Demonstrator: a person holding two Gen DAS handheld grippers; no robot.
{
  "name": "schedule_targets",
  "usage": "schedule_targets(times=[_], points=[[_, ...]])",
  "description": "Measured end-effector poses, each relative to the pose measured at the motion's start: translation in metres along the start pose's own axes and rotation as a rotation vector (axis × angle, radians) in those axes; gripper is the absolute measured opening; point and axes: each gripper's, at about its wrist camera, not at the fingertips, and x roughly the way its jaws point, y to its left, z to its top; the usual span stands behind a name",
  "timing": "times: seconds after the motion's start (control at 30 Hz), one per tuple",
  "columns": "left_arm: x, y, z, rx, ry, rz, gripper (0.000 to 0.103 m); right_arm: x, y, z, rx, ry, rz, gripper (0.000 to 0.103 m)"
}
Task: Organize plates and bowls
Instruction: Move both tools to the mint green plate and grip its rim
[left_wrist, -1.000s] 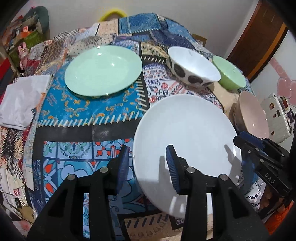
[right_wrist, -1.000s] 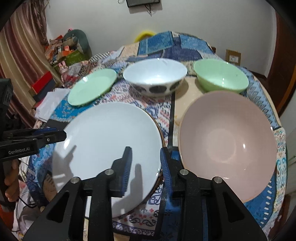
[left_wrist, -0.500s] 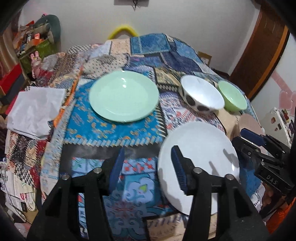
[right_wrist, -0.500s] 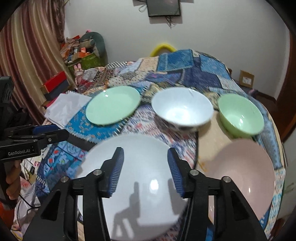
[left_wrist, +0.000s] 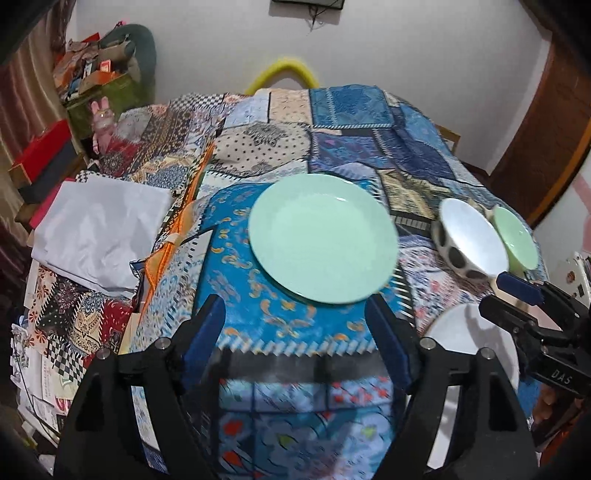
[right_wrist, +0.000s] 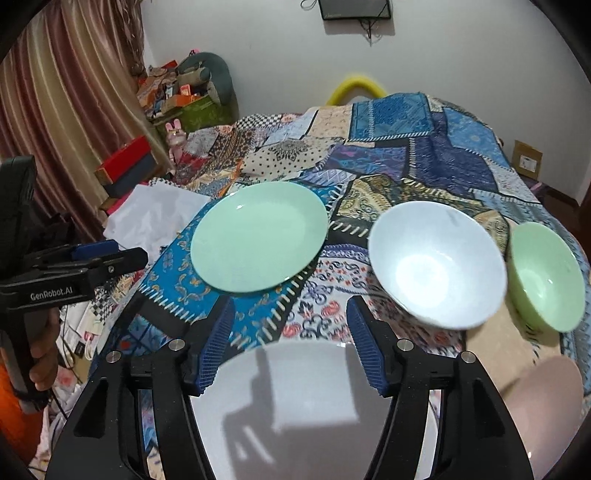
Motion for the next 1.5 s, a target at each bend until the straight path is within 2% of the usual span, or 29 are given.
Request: schedule_targets(times=[0.33, 0.53, 0.67, 0.73, 1.0, 1.23, 1.37, 1.5], points=[[0.059, 0.036, 0.032, -0.004, 0.062, -0.01, 0.078, 0.056, 0.003, 0.023, 0.005, 0.11, 0.008, 0.059], [0.1, 0.05, 0.044, 0.008, 0.112, -0.042, 0.078, 0.079, 0.003, 0.027, -0.008, 0.166, -0.015, 0.05], [0.121, 0.052, 0.048, 0.027, 0.141, -0.042, 0.063, 0.092, -0.001, 0.03, 0.003, 0.197, -0.027, 0.044], [0.129, 0.051, 0.05, 0.041, 0.147, -0.059, 0.06, 0.099, -0.003, 0.03, 0.021, 0.218, -0.021, 0.042], [0.142, 0.045, 0.059, 0.093, 0.135, -0.078, 0.05, 0.111, -0.006, 0.037, 0.053, 0.22, -0.023, 0.04], [0.152, 0.045, 0.066, 0.105, 0.161, -0.173, 0.05, 0.117, -0.006, 0.041, 0.081, 0.223, -0.012, 0.038], [0.15, 0.044, 0.065, 0.104, 0.159, -0.166, 0.049, 0.115, -0.008, 0.042, 0.069, 0.22, -0.018, 0.027], [0.145, 0.045, 0.063, 0.101, 0.165, -0.15, 0.043, 0.111, -0.011, 0.041, 0.078, 0.219, 0.004, 0.026]])
